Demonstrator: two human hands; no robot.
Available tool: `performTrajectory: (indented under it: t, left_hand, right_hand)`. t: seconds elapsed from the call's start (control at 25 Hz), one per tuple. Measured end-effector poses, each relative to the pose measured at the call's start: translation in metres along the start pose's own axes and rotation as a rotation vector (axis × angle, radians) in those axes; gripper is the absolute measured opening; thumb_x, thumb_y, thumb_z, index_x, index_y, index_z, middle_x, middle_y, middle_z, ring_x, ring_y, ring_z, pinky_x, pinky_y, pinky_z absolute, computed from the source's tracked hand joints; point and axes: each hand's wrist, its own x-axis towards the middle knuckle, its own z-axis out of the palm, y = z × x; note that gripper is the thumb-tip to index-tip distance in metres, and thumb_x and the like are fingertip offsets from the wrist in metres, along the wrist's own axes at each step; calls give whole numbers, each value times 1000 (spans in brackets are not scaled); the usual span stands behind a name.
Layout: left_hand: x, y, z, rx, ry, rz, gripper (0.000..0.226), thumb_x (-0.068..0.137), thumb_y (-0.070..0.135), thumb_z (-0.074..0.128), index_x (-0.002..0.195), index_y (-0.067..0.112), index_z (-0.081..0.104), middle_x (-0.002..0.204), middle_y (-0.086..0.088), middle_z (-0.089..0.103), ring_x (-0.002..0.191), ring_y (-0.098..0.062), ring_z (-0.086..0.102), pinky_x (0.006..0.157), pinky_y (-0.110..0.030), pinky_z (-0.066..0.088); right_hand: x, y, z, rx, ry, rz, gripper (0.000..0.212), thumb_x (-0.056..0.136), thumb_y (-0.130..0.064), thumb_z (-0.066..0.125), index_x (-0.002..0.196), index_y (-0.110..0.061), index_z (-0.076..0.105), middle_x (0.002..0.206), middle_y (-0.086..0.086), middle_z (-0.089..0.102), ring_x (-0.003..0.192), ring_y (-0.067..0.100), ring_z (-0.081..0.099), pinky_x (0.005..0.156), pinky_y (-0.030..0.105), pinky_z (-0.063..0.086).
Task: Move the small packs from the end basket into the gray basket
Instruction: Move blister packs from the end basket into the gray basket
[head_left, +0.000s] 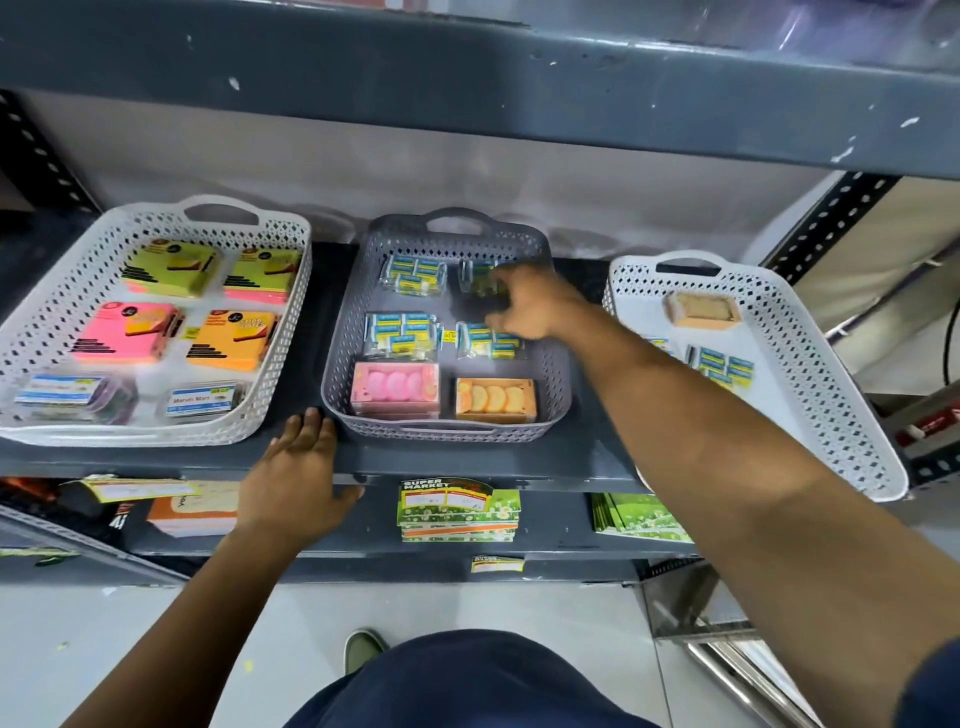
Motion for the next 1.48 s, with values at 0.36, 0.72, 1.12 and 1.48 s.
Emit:
performTrajectory:
  t: [0.36, 0.72, 1.12, 1.48]
  left_hand:
    - [0, 2, 2, 20, -13, 2, 93, 72, 49, 69, 142, 4, 28, 153, -19, 27, 141, -35, 22, 114, -49, 28]
    - [-2, 4, -2, 15, -11, 0, 94, 72, 49, 70, 143, 6, 26, 154, -17, 26, 142, -34, 21, 114, -49, 28]
    - [-2, 4, -3, 18, -11, -8, 94, 72, 50, 70, 143, 7, 26, 154, -16, 27, 142, -33, 21, 114, -48, 29]
    - [-1, 3, 0, 18, -10, -14, 95, 71, 51, 70, 144, 8, 26, 155, -14, 25, 142, -33, 21, 114, -47, 29]
  right_hand:
    - [-97, 197, -48, -51, 149, 376, 51, 73, -14, 74, 121, -8, 59, 125, 14, 62, 115, 29, 55, 94, 29, 38]
    - [-121, 242, -12, -60, -72, 465, 46, 57, -39, 85, 73, -20, 46, 85, 4, 62, 67, 16, 54, 51, 27, 34]
    - [-120, 245, -14, -66, -34, 506, 60, 61, -28, 83, 113, -9, 58, 104, 13, 63, 81, 27, 56, 59, 27, 39]
    - [-89, 159, -81, -68, 194, 306, 32, 53, -42, 66, 69, -17, 52, 75, 6, 63, 75, 30, 59, 62, 33, 40]
